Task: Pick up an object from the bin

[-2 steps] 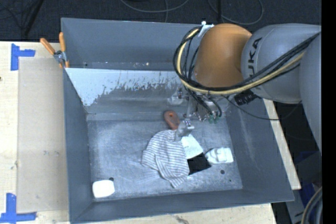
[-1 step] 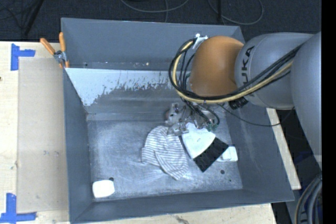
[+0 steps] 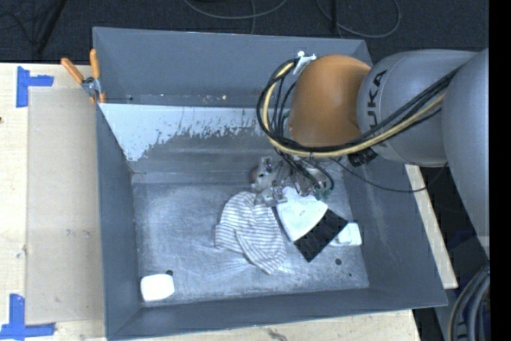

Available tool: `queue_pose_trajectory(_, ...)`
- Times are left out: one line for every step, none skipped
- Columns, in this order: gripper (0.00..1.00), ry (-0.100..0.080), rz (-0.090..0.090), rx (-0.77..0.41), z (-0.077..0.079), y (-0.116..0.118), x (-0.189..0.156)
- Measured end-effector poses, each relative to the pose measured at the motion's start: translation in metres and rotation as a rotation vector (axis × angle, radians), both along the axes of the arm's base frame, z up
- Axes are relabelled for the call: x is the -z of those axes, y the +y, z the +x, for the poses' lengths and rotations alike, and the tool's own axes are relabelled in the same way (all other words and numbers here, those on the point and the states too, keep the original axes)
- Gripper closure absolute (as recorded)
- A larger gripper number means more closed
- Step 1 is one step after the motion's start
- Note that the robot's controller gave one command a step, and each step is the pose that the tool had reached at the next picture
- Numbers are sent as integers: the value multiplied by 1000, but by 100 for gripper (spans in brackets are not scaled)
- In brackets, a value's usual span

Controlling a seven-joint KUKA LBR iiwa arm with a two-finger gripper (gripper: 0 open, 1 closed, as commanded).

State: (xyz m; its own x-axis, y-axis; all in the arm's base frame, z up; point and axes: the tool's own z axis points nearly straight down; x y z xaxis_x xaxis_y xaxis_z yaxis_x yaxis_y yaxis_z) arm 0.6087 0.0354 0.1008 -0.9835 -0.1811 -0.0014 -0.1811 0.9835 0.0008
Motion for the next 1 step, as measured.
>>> queue_pose_trajectory(100, 0, 0, -29, -6, -2, -117)
